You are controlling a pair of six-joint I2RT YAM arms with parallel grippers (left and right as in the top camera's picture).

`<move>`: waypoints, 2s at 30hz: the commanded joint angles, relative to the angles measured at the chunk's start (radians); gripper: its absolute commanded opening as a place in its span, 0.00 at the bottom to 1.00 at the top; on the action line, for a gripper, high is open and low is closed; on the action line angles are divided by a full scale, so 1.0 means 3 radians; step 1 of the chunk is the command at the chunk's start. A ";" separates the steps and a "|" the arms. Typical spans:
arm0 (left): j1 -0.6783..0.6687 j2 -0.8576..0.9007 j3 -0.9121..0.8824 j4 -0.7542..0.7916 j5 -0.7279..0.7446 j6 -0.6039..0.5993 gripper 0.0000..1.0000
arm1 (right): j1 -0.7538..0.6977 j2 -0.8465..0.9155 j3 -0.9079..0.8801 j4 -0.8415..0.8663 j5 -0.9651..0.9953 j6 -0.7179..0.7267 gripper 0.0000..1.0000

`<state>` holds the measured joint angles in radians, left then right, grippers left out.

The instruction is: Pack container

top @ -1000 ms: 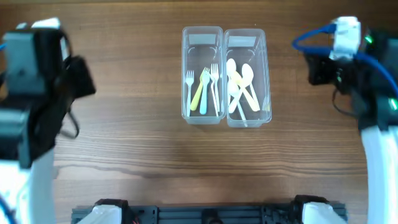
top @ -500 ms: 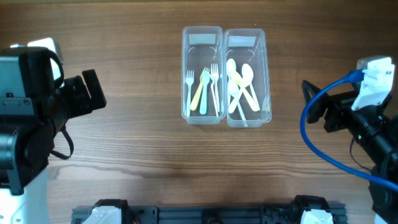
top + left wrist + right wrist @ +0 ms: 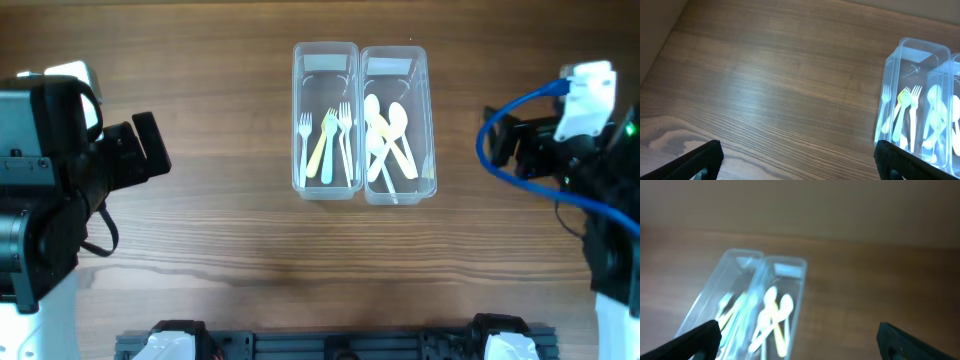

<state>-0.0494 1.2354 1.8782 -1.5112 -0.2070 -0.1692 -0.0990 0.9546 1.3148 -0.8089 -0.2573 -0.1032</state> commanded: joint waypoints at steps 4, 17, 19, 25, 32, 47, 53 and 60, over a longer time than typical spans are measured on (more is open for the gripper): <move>0.0025 -0.0032 -0.0010 0.0008 0.0053 0.0017 1.00 | 0.0022 -0.1176 -0.1728 0.1995 0.0131 0.0005 1.00; 0.0025 -0.0032 -0.0010 0.0008 0.0053 0.0017 1.00 | 0.0022 -0.2786 -0.3550 0.2124 0.0186 0.0144 1.00; 0.0025 -0.0032 -0.0010 0.0008 0.0053 0.0017 1.00 | 0.0020 -0.2791 -0.3723 0.2166 0.0186 0.0360 1.00; 0.0025 -0.0032 -0.0010 0.0006 0.0053 0.0017 1.00 | 0.0022 -0.2791 -0.4150 0.2482 0.0184 0.0727 1.00; 0.0025 -0.0032 -0.0010 0.0006 0.0053 0.0017 1.00 | 0.0022 -0.2850 -0.4364 0.2761 0.0184 0.0727 1.00; 0.0025 -0.0032 -0.0010 0.0006 0.0053 0.0017 1.00 | 0.0022 -0.2846 -0.4364 0.2757 0.0184 0.0726 1.00; 0.0027 -0.0062 -0.0011 0.0006 0.0051 0.0017 1.00 | 0.0022 -0.2846 -0.4364 0.2757 0.0184 0.0725 1.00; 0.0025 -0.0846 -0.0744 -0.0020 0.0079 0.0018 1.00 | 0.0022 -0.2846 -0.4364 0.2757 0.0184 0.0726 1.00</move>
<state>-0.0494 1.0672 1.7580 -1.5135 -0.1928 -0.1692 -0.0986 0.1120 0.0139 0.0093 -0.2184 0.0944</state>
